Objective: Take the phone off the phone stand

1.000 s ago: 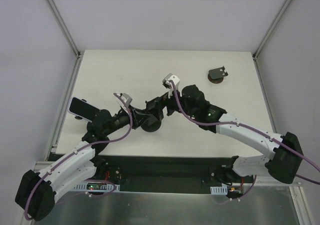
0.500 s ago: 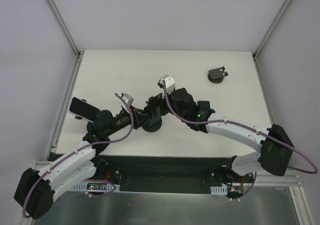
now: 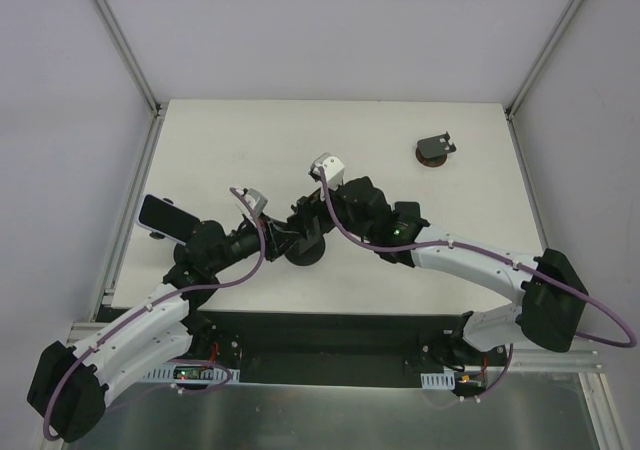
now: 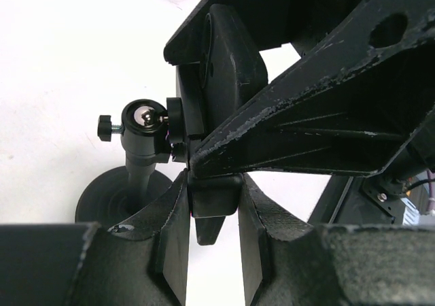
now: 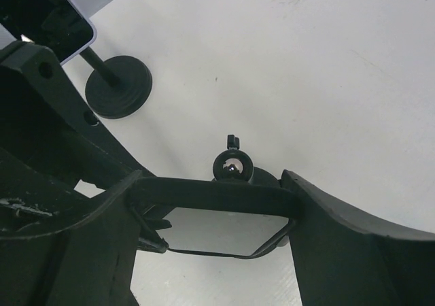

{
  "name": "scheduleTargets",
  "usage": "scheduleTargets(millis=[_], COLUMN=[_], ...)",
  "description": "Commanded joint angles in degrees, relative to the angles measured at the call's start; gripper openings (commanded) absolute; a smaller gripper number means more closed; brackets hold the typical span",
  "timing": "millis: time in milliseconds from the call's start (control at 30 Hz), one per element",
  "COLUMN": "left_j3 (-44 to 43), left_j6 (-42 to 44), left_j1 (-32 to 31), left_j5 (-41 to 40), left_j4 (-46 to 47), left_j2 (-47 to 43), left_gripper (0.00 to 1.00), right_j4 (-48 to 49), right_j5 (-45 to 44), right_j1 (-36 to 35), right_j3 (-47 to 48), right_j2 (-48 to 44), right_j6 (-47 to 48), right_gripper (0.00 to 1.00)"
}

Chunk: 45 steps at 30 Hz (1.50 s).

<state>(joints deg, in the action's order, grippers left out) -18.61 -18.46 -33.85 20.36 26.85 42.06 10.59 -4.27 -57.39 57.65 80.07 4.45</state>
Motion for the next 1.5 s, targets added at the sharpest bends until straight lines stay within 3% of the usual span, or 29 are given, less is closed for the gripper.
scheduleTargets(millis=[0,100,300,600,700,833,967,1167,1467], left_j3=[-0.20,0.85,0.24,-0.37,-0.72,-0.73,-0.02,0.42,-1.51], left_j6=[-3.07,-5.79,-7.20,-8.78,-9.31,-9.67,-8.88,-6.60,-3.60], left_j1=[2.90,5.98,9.06,10.11,10.11,10.03,8.28,2.83,-0.87], left_j5=[5.63,9.59,12.60,12.43,13.21,16.55,17.17,12.87,1.36], left_j4=[2.84,5.13,5.23,5.05,5.58,7.51,7.78,6.81,5.49], left_j2=[-0.93,-0.58,-0.14,1.79,2.58,2.94,1.18,1.18,2.06], left_gripper=[0.00,0.00,0.00,0.00,0.00,0.39,0.54,0.66,0.63], right_j4=[-1.10,-1.01,-1.89,-3.29,-3.12,-2.94,-1.89,-1.80,-2.24], right_j5=[8.38,17.34,26.49,35.20,34.34,30.91,29.50,28.36,26.69], right_j1=[3.15,6.23,9.57,10.80,10.72,10.72,10.72,10.80,9.66], right_j3=[-1.04,-2.01,-2.19,-1.40,-1.22,-1.48,-1.84,-2.01,-2.28], right_j2=[-4.75,-5.63,-6.42,-5.45,-5.45,-5.45,-5.54,-5.72,-6.07], right_j6=[6.53,6.63,8.03,9.18,8.65,7.86,6.72,6.19,6.01], right_gripper=[0.01,0.01,0.01,0.01,0.01,0.01,0.01,0.01,0.01])
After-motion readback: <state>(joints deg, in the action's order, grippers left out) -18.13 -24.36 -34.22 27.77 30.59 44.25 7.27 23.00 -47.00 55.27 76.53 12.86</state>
